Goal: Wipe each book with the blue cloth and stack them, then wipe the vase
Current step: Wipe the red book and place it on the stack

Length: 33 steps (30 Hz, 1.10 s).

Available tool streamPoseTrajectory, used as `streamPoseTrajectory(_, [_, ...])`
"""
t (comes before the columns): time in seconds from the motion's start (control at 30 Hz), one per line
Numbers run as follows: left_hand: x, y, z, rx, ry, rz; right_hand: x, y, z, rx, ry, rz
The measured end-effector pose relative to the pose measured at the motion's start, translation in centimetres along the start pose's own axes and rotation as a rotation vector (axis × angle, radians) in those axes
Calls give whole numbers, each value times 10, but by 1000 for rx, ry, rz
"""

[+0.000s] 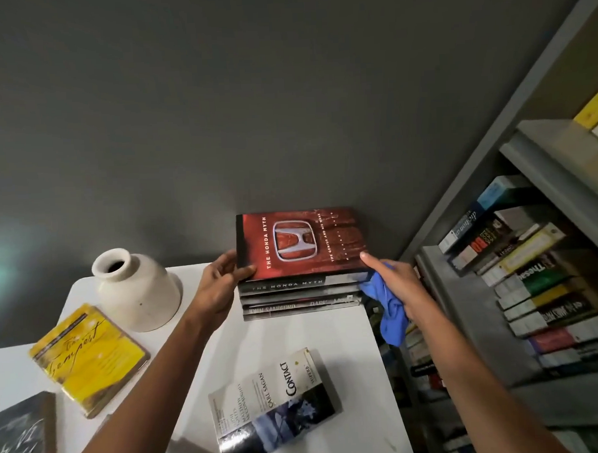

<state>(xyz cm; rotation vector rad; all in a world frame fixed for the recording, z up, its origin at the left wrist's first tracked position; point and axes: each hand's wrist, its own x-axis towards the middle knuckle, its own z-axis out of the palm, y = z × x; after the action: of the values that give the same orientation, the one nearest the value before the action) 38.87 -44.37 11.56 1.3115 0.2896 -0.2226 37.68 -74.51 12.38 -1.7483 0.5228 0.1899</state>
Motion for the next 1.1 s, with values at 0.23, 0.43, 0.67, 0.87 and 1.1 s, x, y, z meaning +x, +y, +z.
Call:
streamPoseTrajectory(0.23, [-6, -3, 5, 193, 70, 166, -3, -15, -25, -491, 223, -153])
streamPoseTrajectory(0.43, [-25, -10, -3, 611, -13, 218, -16, 7, -11, -719, -20, 14])
streamPoseTrajectory(0.67, [-23, -25, 2, 887, 72, 444, -16, 6, 5, -951, 180, -234])
streamPoseTrajectory(0.87, [-20, -30, 0, 1007, 80, 588, -8, 7, 7, -1008, 194, -284])
streamPoseTrajectory(1.1, [-15, -35, -3, 1065, 62, 597, -3, 9, 10, -1078, 209, -301])
